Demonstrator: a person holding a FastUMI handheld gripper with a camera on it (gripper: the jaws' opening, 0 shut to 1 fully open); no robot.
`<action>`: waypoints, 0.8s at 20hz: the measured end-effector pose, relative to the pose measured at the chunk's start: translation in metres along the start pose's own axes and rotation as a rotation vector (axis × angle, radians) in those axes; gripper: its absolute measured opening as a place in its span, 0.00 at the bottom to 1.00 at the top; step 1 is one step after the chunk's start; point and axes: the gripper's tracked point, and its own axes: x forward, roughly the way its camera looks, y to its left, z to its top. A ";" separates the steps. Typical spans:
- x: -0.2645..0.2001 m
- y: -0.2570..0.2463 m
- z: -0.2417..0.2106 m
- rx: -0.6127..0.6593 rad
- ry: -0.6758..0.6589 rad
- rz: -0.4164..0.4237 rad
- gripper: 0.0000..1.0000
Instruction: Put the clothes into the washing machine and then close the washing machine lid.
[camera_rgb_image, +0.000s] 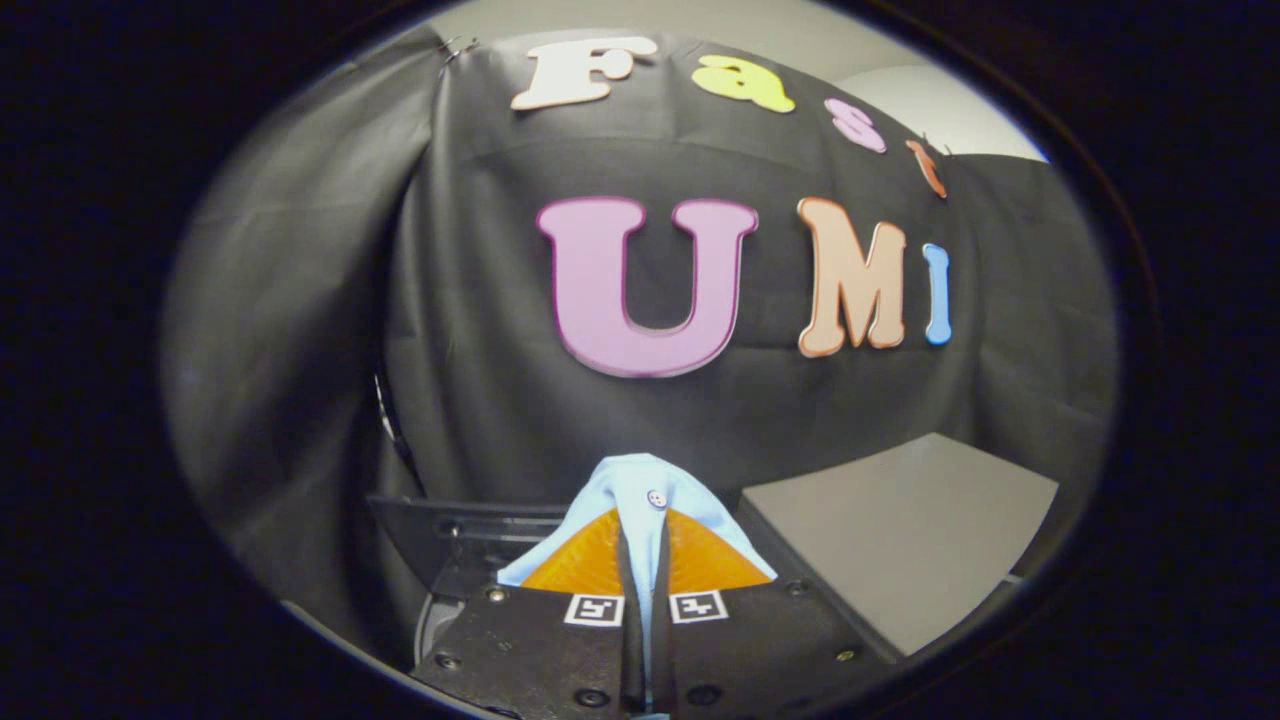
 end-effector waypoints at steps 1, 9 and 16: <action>0.003 0.007 -0.020 -0.011 0.014 0.002 0.03; 0.022 0.068 -0.158 0.018 0.126 0.060 0.03; 0.043 0.095 -0.222 -0.009 0.214 0.089 0.03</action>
